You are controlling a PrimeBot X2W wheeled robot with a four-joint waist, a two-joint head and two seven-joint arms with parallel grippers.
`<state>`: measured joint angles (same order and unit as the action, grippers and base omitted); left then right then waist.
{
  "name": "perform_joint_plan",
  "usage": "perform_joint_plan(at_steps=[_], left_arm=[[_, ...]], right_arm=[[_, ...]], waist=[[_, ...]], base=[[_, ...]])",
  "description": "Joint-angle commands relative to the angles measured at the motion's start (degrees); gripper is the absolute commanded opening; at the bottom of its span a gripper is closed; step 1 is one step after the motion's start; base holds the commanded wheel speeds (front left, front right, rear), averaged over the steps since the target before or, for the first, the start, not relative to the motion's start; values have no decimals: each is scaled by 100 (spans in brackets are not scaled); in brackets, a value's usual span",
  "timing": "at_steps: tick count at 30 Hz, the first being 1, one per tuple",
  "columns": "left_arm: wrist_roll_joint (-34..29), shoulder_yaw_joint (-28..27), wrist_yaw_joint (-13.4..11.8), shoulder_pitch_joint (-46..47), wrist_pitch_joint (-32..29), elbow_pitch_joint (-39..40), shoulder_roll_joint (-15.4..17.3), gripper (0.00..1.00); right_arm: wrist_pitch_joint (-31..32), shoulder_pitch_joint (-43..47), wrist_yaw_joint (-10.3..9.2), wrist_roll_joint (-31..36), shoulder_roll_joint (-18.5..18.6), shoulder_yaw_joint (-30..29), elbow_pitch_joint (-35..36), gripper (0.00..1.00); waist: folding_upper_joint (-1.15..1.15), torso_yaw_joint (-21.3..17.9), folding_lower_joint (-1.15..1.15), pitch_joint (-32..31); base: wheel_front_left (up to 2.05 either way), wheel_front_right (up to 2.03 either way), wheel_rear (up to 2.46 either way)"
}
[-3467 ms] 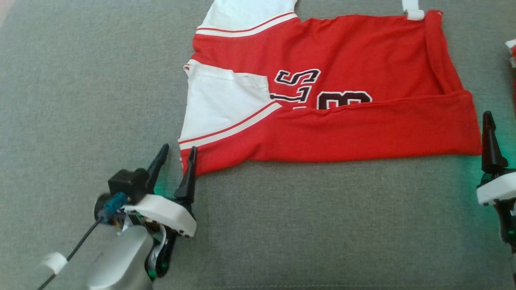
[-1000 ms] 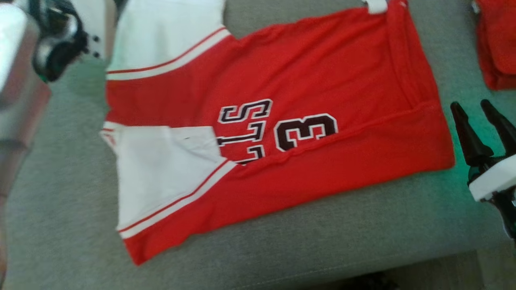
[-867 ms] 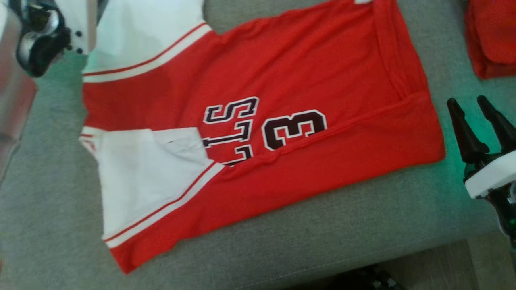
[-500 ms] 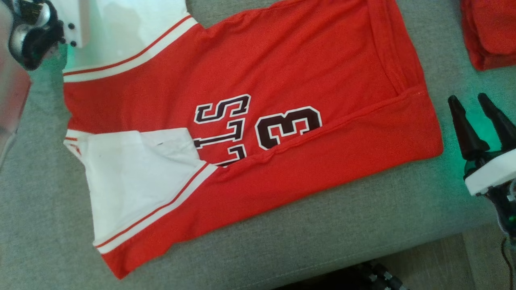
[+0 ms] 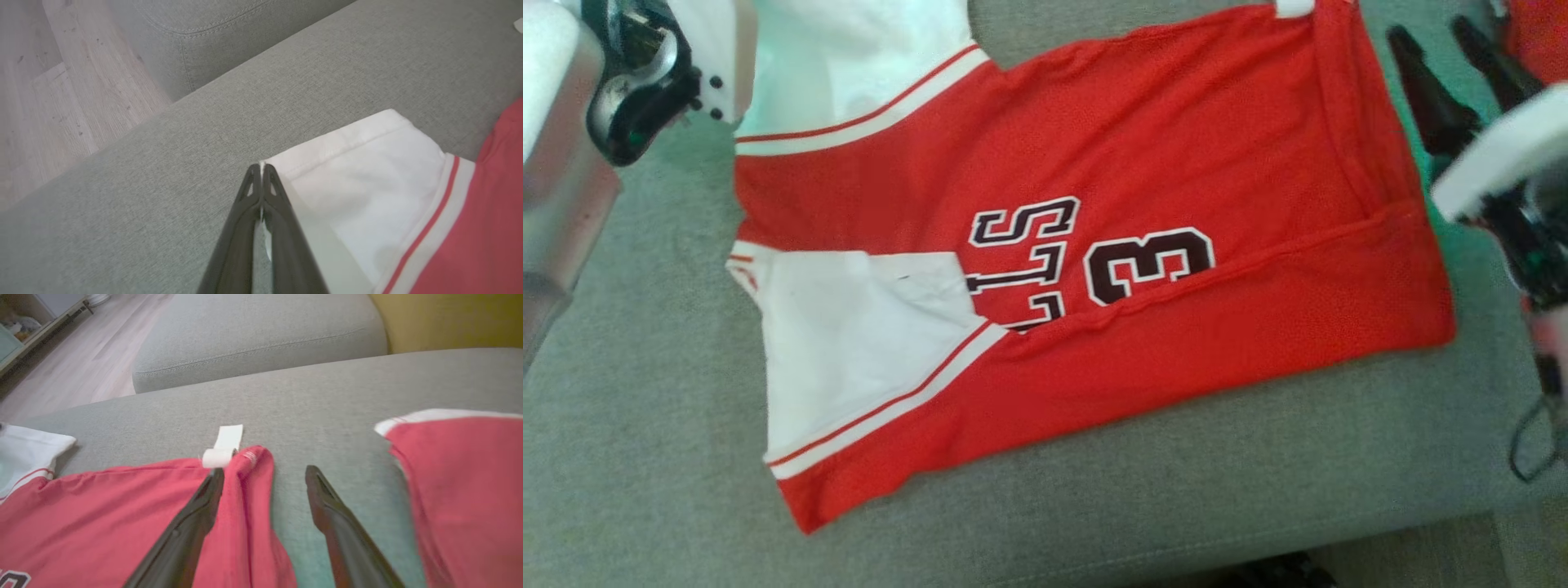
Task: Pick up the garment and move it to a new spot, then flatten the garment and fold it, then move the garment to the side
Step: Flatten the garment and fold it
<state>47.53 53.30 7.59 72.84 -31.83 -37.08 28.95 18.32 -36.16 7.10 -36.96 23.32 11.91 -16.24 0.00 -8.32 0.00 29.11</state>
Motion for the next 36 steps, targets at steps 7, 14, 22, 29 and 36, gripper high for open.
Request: perform_joint_plan(at_steps=[7,14,22,29,36], left_arm=[[146,157,-10,519,193,263,332,0],[280,392,-10,597,370,223,330,0],[298,569,-10,688,945,202,372,0],[287,603,-10,892,1824,132,378,0],[573,699,-10,913,2175,104,371,0]], right_arm=[[53,-1178,39,133,-48,605,-1369,100],[-150,-1582,39,21,37,1052,-2152,0],[-514,-1793,39,-306,227,1403,-2390,0],[-993,-1999,39,-740,467,1542,-2412,0],[-871,-1945,39,-1285,625,1599,-2430,4]], waist=[[0,284,0,14],[0,384,0,-15],[0,455,0,-85],[0,551,0,-182],[0,652,0,-314]], base=[[0,0,0],[0,0,0],[0,0,0],[0,0,0],[0,0,0]])
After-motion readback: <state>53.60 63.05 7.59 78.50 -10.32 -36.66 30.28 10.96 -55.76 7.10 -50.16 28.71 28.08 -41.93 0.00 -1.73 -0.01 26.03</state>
